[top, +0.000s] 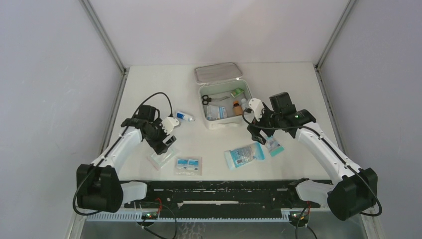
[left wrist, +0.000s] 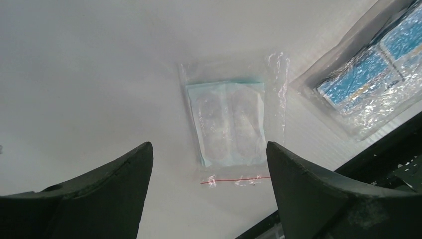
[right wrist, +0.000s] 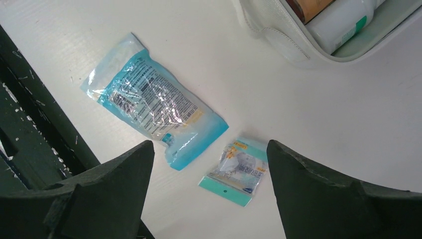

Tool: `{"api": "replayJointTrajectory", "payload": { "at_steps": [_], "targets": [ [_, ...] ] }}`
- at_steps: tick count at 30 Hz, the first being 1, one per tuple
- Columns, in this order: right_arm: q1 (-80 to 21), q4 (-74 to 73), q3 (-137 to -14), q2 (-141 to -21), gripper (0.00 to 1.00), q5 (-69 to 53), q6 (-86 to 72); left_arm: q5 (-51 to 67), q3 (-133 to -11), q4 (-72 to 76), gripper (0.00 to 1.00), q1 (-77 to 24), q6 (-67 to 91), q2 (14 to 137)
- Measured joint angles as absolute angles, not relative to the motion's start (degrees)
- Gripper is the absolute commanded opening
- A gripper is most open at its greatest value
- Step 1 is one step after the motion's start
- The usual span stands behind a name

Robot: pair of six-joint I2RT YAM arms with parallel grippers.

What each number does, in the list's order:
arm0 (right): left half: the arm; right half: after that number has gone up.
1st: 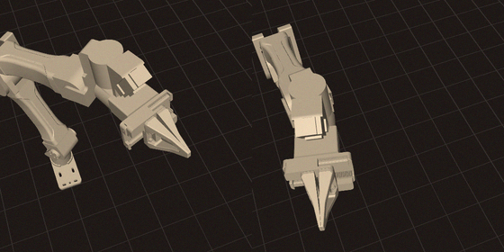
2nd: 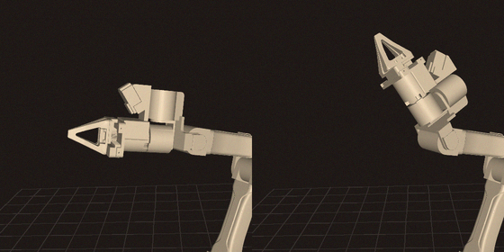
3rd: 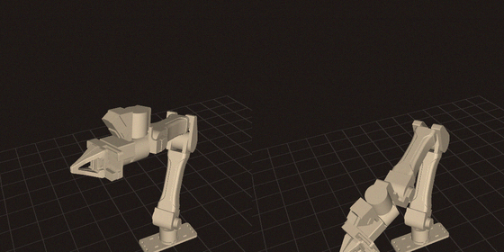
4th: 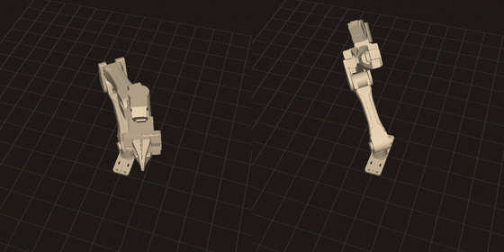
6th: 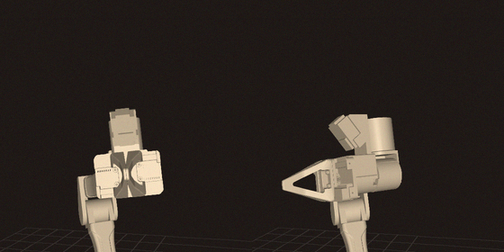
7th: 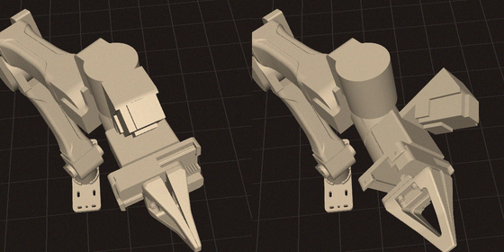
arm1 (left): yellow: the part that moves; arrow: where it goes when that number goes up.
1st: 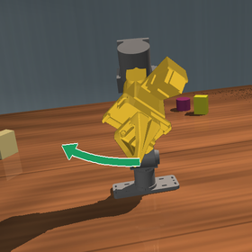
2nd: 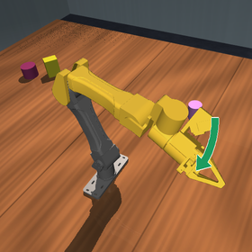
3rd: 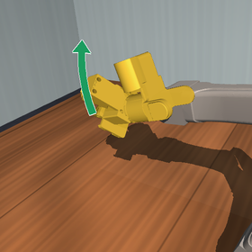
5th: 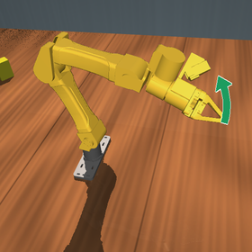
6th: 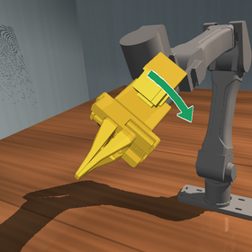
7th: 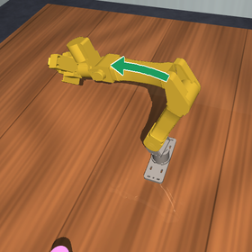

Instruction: Organize the medicine kit

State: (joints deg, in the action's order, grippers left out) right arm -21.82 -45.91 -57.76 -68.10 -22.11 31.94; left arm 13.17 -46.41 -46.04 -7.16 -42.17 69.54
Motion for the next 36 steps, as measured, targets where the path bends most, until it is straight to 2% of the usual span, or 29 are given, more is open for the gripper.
{"api": "replayJointTrajectory", "payload": {
  "at_steps": [3, 12, 17, 29, 32, 36],
  "targets": [
    [-21.8, -44.5, -57.5, -68.1, 0.81, -22.2, 31.2, 11.3, -46.3, -46.5, 0.77, -7.2, -42.1, 72.3],
    [-21.8, -43.0, -57.3, -68.2, 0.78, -23.0, 30.0, 8.1, -46.3, -45.6, 0.75, -7.1, -42.1, 81.3],
    [-21.8, -42.7, -56.6, -68.2, 0.77, -23.1, 29.6, 6.9, -44.9, -43.4, 0.66, -7.0, -42.2, 83.3],
    [-22.2, -42.3, -56.1, -69.1, 0.76, -22.9, 29.5, 7.0, -44.2, -43.0, 0.34, -7.0, -41.9, 83.8],
    [-23.2, -41.8, -56.1, -69.4, 0.76, -22.5, 29.6, 6.6, -43.5, -41.6, 0.19, -7.0, -41.3, 83.0],
    [-25.2, -41.2, -56.7, -70.6, 0.76, -22.4, 29.5, 6.7, -43.2, -41.1, 0.06, -7.1, -40.4, 80.9]
  ]
}}
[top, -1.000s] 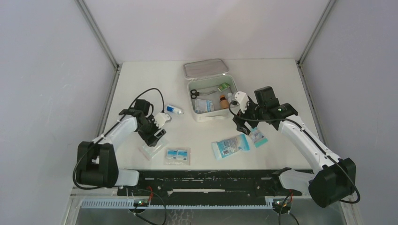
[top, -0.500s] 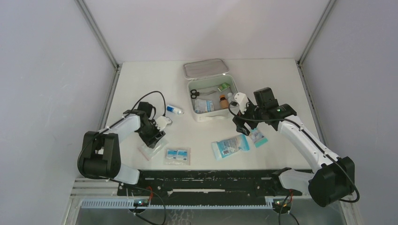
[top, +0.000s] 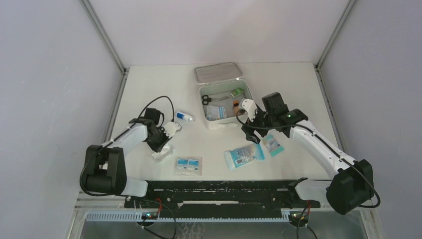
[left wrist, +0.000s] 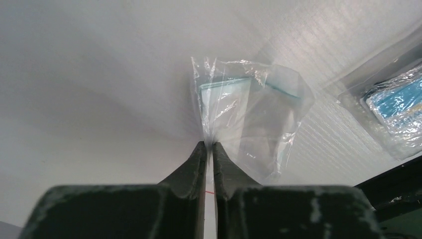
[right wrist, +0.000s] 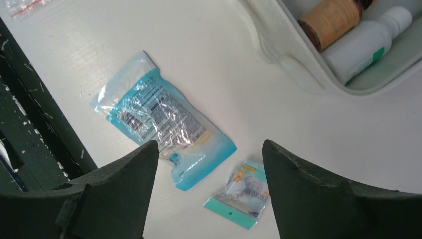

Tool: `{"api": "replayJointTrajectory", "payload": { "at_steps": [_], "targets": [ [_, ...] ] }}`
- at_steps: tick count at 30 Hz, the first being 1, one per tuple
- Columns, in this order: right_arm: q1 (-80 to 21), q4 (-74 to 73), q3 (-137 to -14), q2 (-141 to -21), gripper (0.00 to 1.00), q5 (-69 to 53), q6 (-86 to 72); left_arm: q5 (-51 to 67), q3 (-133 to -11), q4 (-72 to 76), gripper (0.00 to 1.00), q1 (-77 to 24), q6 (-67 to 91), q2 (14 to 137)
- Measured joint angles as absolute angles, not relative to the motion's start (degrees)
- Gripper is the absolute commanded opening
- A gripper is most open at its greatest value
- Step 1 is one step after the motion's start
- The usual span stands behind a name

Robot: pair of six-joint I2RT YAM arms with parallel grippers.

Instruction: Organize the medicine kit

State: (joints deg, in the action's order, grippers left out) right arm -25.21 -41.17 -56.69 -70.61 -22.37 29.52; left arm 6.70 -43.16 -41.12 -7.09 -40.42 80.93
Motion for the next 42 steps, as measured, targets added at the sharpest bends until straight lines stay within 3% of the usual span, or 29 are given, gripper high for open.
{"api": "replayJointTrajectory", "payload": {
  "at_steps": [3, 10, 21, 26, 32, 42],
  "targets": [
    [-26.5, -40.3, -58.5, -72.4, 0.76, -22.7, 29.3, 7.4, -43.2, -41.1, 0.00, -7.7, -39.5, 79.6],
    [-28.8, -35.4, -66.7, -78.7, 0.80, -27.8, 24.0, 11.6, -45.5, -42.8, 0.00, -10.3, -36.5, 74.7],
    [-30.5, -23.0, -79.9, -91.4, 0.95, -36.7, 5.4, 17.4, -65.6, -37.2, 0.00, -20.0, -19.2, 73.3],
    [-30.6, -19.6, -81.1, -93.7, 0.94, -37.5, -2.8, 17.7, -71.7, -32.7, 0.00, -22.5, -10.4, 75.8],
    [-31.2, -18.1, -83.0, -95.1, 0.81, -37.7, -8.1, 15.4, -72.2, -28.3, 0.00, -26.4, -3.8, 76.8],
    [-30.9, -16.5, -85.8, -97.6, 0.26, -38.0, -12.0, 14.1, -71.8, -23.0, 0.02, -27.4, 2.8, 76.7]
  ]
}}
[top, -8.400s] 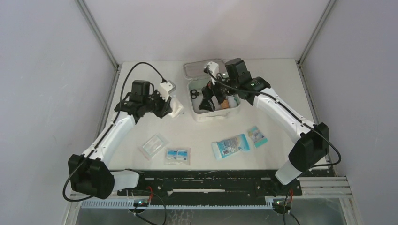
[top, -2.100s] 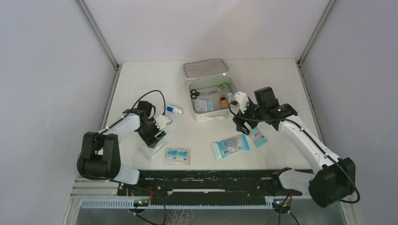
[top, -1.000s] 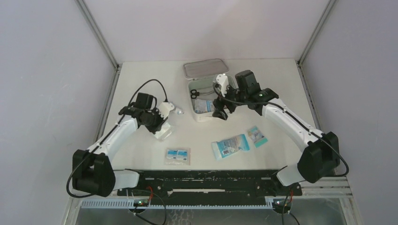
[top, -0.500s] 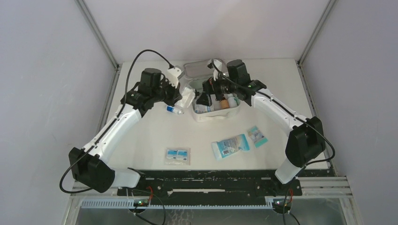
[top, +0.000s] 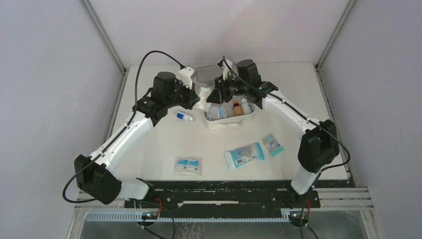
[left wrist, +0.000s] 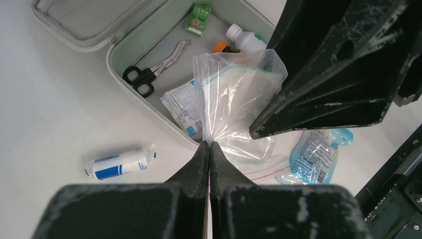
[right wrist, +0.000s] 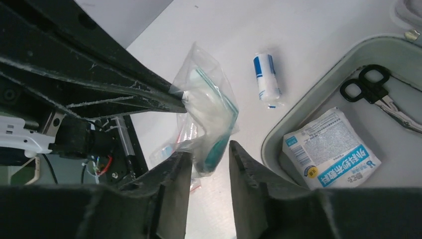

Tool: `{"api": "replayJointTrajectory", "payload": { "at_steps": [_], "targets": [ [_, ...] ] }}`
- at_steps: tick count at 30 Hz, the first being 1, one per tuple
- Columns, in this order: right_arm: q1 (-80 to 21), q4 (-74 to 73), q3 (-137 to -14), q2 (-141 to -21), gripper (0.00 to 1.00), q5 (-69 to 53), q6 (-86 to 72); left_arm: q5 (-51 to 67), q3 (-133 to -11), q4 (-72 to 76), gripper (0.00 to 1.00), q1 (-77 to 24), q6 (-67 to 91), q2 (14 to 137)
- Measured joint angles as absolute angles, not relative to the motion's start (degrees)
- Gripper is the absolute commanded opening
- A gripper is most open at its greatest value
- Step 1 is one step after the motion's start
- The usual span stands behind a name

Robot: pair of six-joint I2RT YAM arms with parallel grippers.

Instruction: Organize the medicine kit

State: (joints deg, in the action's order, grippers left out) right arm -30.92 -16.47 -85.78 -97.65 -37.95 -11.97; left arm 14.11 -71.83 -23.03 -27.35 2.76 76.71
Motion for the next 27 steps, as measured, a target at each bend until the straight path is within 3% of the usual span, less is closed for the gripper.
{"api": "replayJointTrajectory", "payload": {
  "at_steps": [2, 3, 5, 7, 10, 17, 27],
  "targets": [
    [-30.4, -16.5, -86.1, -98.1, 0.13, -38.2, -12.4, 14.1, -71.3, -22.1, 0.13, -27.4, 3.4, 76.6],
    [-30.2, -16.6, -86.4, -98.3, 0.08, -38.4, -12.5, 14.1, -71.0, -21.8, 0.25, -27.4, 3.6, 76.5],
    [-29.5, -16.7, -87.2, -98.7, 0.01, -38.7, -12.6, 14.2, -70.4, -21.4, 0.39, -27.4, 4.0, 76.4],
    [-28.9, -17.2, -88.1, -98.9, 0.00, -38.9, -12.1, 14.3, -70.0, -21.5, 0.53, -27.4, 3.6, 76.3],
    [-27.4, -18.0, -89.8, -99.4, 0.00, -39.1, -10.0, 14.1, -70.0, -21.6, 0.67, -27.3, 2.1, 75.6],
    [-23.0, -24.3, -94.8, -105.3, 0.00, -39.5, 1.6, 12.8, -68.3, -22.0, 0.81, -24.8, -1.9, 69.2],
    [-21.4, -40.3, -107.8, -123.0, 0.00, -43.6, 15.4, 10.4, -67.2, -21.5, 0.87, -22.5, -5.8, 62.5]
  ]
}}
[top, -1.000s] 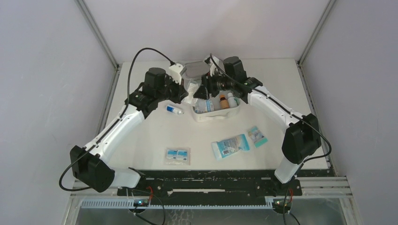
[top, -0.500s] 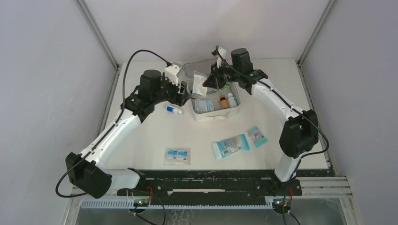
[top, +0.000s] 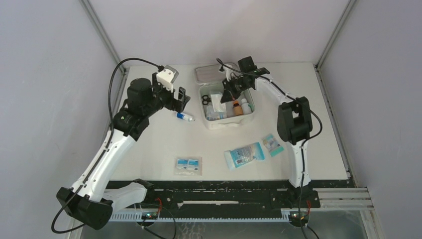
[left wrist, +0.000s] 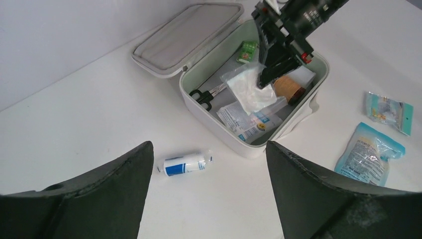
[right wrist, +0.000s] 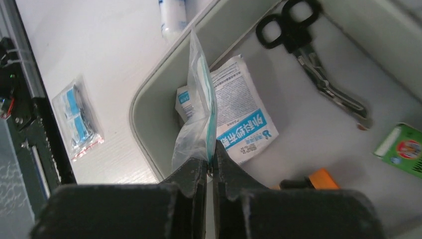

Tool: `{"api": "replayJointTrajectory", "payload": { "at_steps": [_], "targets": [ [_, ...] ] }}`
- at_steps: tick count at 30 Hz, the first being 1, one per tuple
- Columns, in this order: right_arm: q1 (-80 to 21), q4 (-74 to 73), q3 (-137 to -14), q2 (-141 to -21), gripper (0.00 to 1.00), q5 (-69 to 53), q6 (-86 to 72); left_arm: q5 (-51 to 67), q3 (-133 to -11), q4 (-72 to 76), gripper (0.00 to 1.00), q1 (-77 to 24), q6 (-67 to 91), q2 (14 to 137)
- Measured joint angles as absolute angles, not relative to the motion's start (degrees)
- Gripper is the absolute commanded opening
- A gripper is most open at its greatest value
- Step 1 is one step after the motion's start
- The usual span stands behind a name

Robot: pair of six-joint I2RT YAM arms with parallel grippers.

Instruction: Organize the medicine kit

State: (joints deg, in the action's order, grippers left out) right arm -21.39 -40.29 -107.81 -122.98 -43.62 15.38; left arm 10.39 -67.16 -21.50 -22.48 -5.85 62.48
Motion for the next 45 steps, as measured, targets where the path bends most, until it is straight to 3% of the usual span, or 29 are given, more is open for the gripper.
{"api": "replayJointTrajectory", "payload": {
  "at_steps": [9, 18, 34, 45],
  "targets": [
    [-22.2, -46.9, -110.2, -129.3, 0.00, -49.1, 17.5, 10.1, -66.8, -21.5, 0.89, -22.5, -7.1, 61.8],
    [-24.0, -49.6, -112.3, -132.7, 0.08, -51.2, 17.9, 10.1, -66.0, -21.5, 0.89, -22.5, -7.1, 61.8],
    [-24.2, -50.7, -115.4, -134.8, 0.52, -44.3, 17.0, 9.6, -65.6, -21.5, 0.91, -22.5, -8.1, 61.3],
    [-24.3, -51.1, -119.5, -134.8, 0.65, -40.5, 17.2, 8.6, -65.6, -21.5, 0.92, -22.5, -9.2, 60.9]
  ]
}}
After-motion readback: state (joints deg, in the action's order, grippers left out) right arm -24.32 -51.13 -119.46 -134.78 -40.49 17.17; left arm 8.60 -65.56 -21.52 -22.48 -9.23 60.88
